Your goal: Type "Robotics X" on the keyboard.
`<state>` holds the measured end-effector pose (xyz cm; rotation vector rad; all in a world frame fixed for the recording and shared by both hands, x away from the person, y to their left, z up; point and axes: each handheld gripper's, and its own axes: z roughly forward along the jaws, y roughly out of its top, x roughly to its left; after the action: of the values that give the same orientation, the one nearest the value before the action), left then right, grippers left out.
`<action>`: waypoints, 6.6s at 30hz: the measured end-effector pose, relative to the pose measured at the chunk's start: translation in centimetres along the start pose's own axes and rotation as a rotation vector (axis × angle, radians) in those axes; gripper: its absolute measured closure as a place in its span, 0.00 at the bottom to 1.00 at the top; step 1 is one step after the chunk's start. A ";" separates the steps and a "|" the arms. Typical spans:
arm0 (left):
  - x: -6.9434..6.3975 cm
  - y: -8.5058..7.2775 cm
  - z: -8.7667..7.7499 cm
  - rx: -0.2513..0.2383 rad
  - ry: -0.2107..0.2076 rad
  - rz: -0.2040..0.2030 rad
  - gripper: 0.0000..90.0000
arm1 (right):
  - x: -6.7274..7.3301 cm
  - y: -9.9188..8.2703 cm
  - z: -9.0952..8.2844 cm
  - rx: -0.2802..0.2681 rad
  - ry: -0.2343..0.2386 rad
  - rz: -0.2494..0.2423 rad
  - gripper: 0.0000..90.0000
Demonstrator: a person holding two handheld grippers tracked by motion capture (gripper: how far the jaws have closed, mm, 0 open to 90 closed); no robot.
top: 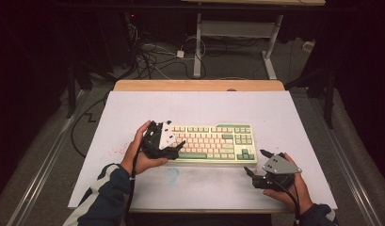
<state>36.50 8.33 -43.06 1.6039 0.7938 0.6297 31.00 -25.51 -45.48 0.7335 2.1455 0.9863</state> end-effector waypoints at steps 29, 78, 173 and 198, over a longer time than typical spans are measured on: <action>2.2 -3.7 -6.2 0.025 0.068 -0.033 0.24 | -0.2 -0.2 0.5 0.022 -0.005 0.013 0.25; 3.3 -7.0 -9.1 0.116 0.126 -0.108 0.23 | 3.2 11.3 13.3 0.088 0.218 -0.056 1.00; 4.1 -4.5 -9.0 0.138 0.060 -0.234 0.86 | 0.3 0.1 -0.9 -0.078 -0.070 0.047 0.27; 0.7 -2.0 -0.4 0.236 -0.096 -0.197 0.97 | 0.9 0.0 0.1 -0.024 -0.024 0.014 0.27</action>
<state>36.32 9.27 -44.93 1.7282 0.9680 0.3249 30.55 -24.86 -45.87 0.7463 2.1074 1.0037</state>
